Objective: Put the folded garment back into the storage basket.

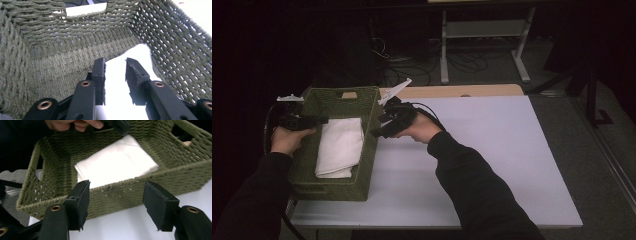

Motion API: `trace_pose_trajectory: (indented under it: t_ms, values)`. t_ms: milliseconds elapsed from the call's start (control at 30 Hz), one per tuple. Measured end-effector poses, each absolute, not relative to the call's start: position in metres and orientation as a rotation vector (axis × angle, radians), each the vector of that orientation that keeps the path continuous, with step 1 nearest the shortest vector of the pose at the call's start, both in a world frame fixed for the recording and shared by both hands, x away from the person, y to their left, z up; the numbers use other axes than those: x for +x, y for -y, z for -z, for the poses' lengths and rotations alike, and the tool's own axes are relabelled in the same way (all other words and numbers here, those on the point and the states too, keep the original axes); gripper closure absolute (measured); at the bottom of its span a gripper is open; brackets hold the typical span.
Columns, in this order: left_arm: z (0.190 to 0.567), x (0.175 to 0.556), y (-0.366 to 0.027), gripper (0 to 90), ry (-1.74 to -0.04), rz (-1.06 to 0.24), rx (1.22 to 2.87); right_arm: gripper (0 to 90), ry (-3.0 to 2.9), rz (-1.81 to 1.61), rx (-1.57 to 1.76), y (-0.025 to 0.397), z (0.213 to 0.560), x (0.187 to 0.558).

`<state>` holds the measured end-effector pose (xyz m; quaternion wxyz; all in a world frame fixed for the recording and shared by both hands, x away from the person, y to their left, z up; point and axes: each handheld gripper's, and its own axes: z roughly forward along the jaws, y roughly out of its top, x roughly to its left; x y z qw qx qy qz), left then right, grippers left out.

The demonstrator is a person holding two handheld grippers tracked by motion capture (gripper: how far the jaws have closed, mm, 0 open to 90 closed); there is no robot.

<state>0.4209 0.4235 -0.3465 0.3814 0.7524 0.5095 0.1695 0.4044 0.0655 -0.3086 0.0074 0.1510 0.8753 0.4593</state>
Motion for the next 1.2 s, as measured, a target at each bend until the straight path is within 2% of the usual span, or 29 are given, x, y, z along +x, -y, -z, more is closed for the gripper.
trace_pose_trajectory:
  t_ms: [100,433,967,1200]
  values:
    - [0.345,0.419,-0.423,64.0,-1.293,-0.426,1.913,36.4,-2.726,-1.437,0.487,-0.059,0.309,0.404]
    - [0.336,0.41,-0.409,43.8,-1.221,-0.386,1.931,31.5,-2.694,-1.428,0.529,-0.034,0.309,0.401]
    - [0.322,0.387,-0.364,21.5,-1.046,-0.315,1.961,13.5,-2.614,-1.396,0.625,0.017,0.307,0.388]
    - [0.32,0.376,-0.338,12.2,-0.981,-0.296,1.98,9.5,-2.565,-1.382,0.682,0.044,0.308,0.38]
